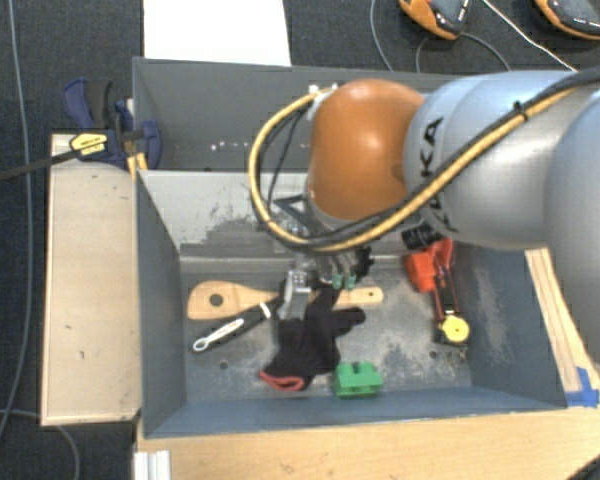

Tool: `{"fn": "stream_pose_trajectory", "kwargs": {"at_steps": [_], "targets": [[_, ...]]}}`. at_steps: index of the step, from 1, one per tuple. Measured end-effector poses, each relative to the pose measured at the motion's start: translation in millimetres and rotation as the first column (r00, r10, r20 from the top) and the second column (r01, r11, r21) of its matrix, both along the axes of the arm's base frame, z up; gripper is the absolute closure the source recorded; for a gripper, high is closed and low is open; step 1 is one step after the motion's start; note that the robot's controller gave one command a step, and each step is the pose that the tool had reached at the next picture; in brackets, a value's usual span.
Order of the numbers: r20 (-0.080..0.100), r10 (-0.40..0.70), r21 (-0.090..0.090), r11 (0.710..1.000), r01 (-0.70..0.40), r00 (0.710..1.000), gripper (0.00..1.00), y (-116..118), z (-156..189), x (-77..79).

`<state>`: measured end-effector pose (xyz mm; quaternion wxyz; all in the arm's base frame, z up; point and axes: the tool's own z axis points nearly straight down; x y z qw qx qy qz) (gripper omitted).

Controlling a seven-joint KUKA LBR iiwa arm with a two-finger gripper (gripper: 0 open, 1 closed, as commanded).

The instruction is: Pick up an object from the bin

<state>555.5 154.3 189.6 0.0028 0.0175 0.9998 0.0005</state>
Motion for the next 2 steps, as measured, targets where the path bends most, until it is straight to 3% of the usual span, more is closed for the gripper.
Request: {"fn": "stream_pose_trajectory", "kwargs": {"at_steps": [1, 2], "targets": [[-0.004, 0.019, -0.002, 1.0, -0.019, 1.0, 0.0, 14, 5, -13.2], [0.001, 0.1, 0.0, 0.995, -0.1, 0.995, 0.0, -20, 61, -31.6]]}}
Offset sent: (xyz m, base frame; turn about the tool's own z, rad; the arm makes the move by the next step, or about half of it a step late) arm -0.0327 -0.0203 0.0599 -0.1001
